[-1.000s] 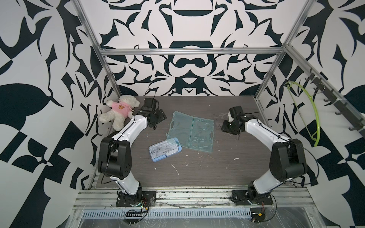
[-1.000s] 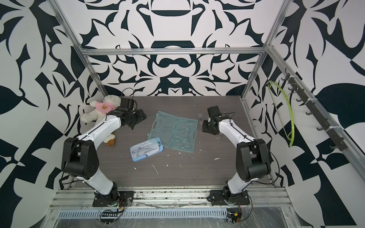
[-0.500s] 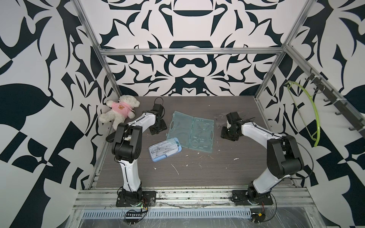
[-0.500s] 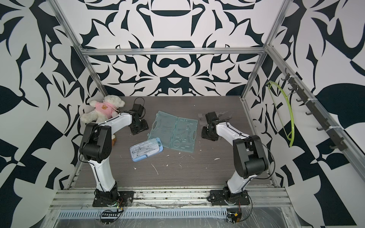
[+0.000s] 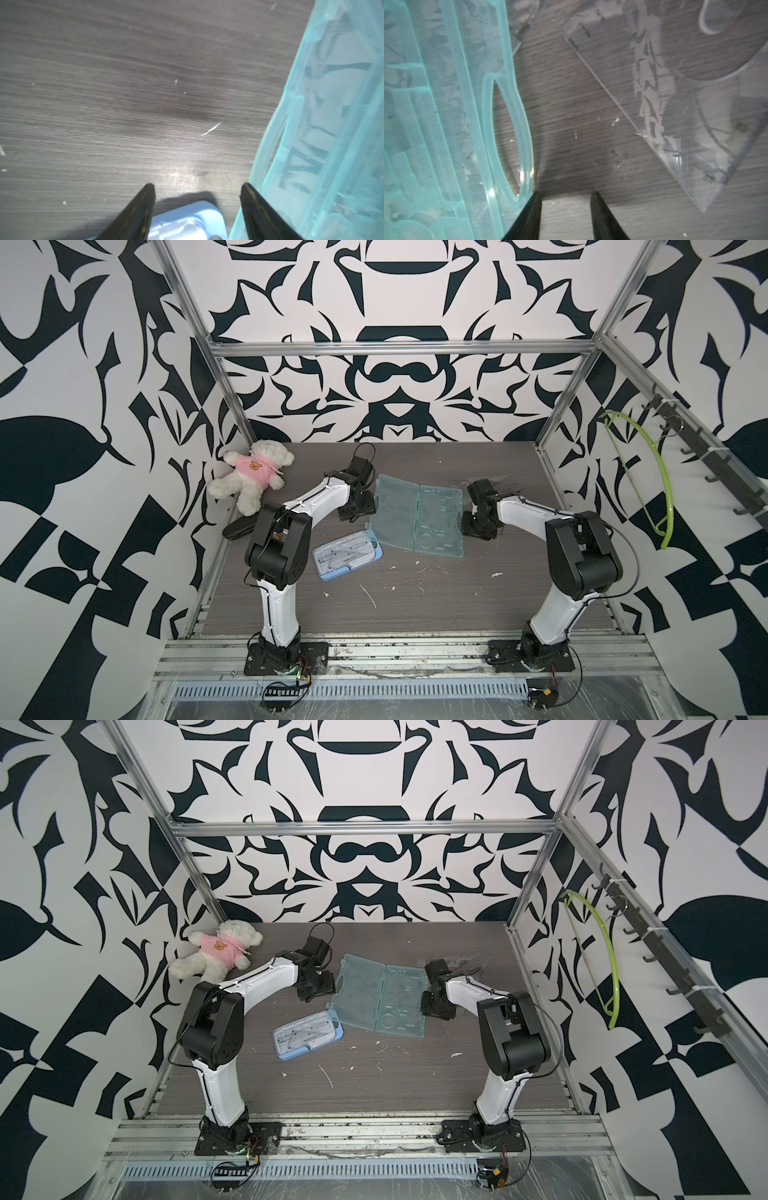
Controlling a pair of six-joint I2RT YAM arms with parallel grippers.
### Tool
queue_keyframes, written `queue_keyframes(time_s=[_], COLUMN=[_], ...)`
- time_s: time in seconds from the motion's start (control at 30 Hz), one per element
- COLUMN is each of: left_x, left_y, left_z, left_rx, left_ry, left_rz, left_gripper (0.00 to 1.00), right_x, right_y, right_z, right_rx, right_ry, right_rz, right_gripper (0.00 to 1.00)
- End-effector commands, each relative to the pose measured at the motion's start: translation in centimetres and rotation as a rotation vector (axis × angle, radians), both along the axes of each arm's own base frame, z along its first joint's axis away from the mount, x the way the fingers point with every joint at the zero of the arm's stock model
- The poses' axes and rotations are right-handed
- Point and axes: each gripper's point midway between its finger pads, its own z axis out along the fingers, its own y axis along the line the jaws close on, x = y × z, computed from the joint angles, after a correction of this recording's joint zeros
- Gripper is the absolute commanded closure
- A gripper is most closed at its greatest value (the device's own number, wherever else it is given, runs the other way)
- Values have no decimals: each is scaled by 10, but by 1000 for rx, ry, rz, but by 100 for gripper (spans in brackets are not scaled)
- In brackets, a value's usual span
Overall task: Open the ruler set and take out the ruler
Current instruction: Close the ruler set box at the center of the board.
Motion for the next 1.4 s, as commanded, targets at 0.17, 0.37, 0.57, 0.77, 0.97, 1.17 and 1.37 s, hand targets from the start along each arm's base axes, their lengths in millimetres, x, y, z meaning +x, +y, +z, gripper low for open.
queue_keyframes(time_s=[0.17,0.37,0.57,0.77,0.97,1.17,1.37], left_x=[-9,-9,-6,-1,1,-12,-34], left_y=[-41,-51,-48,-29,-2,31,50], left_z=[40,68,77,74,73,81,84], left_rx=[-89,-126,-87,3,18,14,25], left_ry=[-62,-120,-160,-182,-198,-248,-264], left_rz=[-73,-86,-91,-89,-27,63,91], left_gripper=[29,27,24,21,20,17,7], right_x=[4,16,36,64,97,125,125], right_y=[27,54,90,137,193,232,242], right_z=[-19,-21,-20,-15,-5,-5,-5], right_rx=[30,59,109,196,297,384,405], right_ry=[31,22,3,-19,-53,-71,-74], right_rz=[40,71,95,115,126,132,182], right_gripper=[59,59,59,59,59,58,56])
